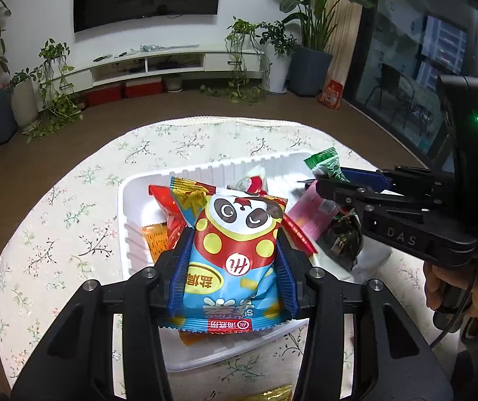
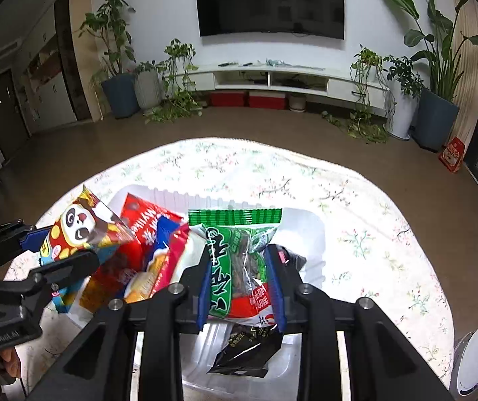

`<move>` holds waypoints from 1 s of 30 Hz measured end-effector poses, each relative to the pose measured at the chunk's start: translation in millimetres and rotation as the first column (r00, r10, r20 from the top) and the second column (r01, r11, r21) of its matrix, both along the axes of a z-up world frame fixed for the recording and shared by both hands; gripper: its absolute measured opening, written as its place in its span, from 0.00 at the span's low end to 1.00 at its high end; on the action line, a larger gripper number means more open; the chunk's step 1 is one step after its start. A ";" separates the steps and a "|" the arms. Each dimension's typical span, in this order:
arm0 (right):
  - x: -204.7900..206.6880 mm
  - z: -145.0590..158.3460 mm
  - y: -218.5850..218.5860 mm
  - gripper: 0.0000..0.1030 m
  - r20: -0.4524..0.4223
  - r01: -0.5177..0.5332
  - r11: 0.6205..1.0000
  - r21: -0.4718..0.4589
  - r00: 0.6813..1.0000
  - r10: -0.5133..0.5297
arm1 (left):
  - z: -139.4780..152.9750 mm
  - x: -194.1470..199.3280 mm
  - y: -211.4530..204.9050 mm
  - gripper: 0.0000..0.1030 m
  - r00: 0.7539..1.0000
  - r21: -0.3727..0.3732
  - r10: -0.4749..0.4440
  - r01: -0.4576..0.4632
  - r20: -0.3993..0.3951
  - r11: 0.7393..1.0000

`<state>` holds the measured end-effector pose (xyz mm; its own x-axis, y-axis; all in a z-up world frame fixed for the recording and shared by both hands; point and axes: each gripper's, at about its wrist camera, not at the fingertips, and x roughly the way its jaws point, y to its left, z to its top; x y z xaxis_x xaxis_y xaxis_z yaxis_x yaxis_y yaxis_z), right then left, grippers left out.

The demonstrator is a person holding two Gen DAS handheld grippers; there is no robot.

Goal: Organize snacks
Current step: 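Carry the panda-print bag and green seed packet over the tray with both grippers, then open both grippers to drop the bags into the tray and withdraw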

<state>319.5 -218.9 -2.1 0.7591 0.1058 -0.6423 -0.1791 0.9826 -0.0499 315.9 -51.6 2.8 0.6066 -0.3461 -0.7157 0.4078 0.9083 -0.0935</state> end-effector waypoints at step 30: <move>-0.3 -33.4 12.3 0.55 -0.044 0.008 0.996 -0.085 0.999 -0.012 | -32.4 3.7 -12.3 0.77 1.000 0.055 0.016 -0.016 0.012 0.998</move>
